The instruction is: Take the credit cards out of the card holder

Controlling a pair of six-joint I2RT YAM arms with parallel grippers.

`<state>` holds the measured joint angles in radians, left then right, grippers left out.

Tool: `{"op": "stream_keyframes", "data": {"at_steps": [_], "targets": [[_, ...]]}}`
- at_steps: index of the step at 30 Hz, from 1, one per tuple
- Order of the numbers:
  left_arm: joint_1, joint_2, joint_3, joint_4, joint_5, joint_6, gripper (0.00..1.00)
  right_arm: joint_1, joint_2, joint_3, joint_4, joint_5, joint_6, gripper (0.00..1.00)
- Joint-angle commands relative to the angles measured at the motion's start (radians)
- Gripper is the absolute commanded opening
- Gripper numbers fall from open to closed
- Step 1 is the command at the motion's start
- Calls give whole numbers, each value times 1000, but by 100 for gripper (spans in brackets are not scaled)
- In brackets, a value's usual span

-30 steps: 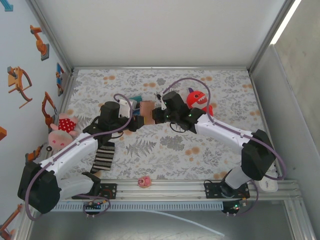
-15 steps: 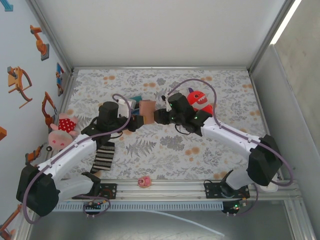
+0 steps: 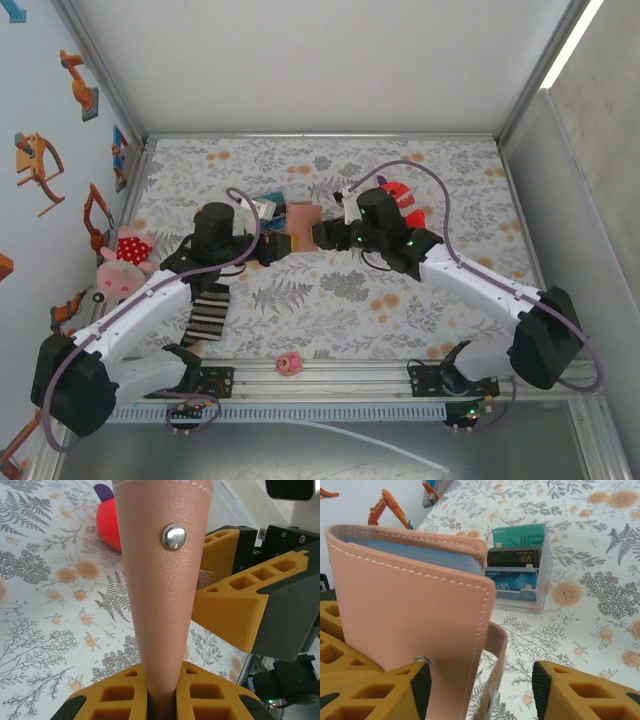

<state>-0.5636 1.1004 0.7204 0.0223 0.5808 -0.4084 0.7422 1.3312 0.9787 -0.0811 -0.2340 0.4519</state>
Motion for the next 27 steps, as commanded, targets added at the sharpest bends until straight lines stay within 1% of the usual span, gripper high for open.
{"op": "stream_keyframes", "data": {"at_steps": [1,10,17,22,27], "targets": [[-2,-28,22,74,76,9,7,-25,-64,-46,92,-77,-7,55],[11,-36,1,206,212,-58,5,-113,-160,-183,297,-234,103,51],[22,-34,-8,275,284,-99,3,-121,-198,-214,368,-298,116,51],[33,-37,-18,322,340,-128,0,-140,-222,-245,453,-346,158,50],[46,-49,-19,310,347,-130,0,-171,-243,-271,501,-360,194,49]]}}
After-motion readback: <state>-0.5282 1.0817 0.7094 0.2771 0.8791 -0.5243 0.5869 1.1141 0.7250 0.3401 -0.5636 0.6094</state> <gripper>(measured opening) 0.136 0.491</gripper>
